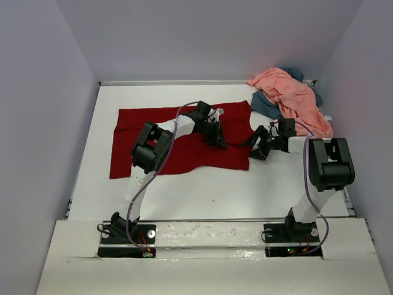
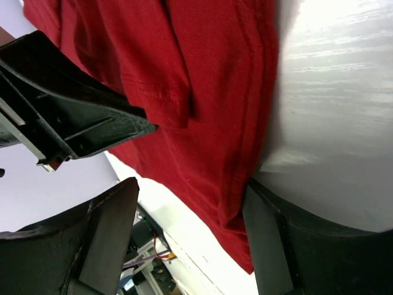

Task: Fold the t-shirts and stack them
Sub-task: Grap the side of the flattened tshirt closest away from the robot with both arms

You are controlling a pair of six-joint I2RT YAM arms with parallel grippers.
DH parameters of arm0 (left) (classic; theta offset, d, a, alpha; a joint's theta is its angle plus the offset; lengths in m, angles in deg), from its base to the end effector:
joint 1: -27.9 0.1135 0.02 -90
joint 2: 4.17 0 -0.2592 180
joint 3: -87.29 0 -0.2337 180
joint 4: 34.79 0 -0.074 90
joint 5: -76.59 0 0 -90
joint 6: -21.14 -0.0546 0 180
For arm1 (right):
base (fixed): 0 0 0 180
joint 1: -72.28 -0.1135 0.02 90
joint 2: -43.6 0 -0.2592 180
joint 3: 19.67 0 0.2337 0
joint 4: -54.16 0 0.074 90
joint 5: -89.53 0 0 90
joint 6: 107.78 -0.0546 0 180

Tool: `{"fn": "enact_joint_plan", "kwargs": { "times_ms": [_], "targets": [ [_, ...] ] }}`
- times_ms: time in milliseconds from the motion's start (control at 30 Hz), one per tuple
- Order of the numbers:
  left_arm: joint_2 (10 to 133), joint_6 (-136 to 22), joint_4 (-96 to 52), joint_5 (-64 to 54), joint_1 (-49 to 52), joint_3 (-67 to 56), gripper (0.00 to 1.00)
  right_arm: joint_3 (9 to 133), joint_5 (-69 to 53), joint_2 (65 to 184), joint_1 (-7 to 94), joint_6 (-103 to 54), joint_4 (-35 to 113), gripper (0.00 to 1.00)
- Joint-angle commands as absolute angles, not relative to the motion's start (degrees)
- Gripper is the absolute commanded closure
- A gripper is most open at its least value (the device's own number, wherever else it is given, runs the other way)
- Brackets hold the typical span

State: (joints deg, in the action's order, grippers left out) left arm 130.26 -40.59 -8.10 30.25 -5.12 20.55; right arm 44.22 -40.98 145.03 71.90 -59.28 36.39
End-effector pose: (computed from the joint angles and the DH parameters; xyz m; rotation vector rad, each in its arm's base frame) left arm 0.3950 -0.3016 0.1300 0.4980 2.5270 -1.3771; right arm 0.3222 0.0376 0.1302 0.6283 2.5227 1.1784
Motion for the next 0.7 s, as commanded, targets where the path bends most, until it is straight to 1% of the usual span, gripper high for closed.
{"fn": "enact_joint_plan", "kwargs": {
  "times_ms": [0, 300, 467, 667],
  "targets": [
    [128.37, -42.41, -3.92, 28.25, -4.97, 21.30, 1.00, 43.02, -41.60, 146.26, 72.28, -62.34, 42.54, 0.27],
    [128.54, -42.41, -3.48, 28.17, -4.89, 22.53, 1.00, 42.67, -45.90, 145.65, 72.28, -66.90, 44.82, 0.27],
    [128.54, -42.06, -3.74, 28.08, -4.80, 22.89, 1.00, 39.07, -47.75, 143.54, 72.28, -69.54, 46.67, 0.27],
    [128.81, -41.79, -3.74, 28.52, -4.80, 23.94, 1.00, 33.00, -51.18, 142.04, 72.28, -74.73, 54.31, 0.27]
  ]
}}
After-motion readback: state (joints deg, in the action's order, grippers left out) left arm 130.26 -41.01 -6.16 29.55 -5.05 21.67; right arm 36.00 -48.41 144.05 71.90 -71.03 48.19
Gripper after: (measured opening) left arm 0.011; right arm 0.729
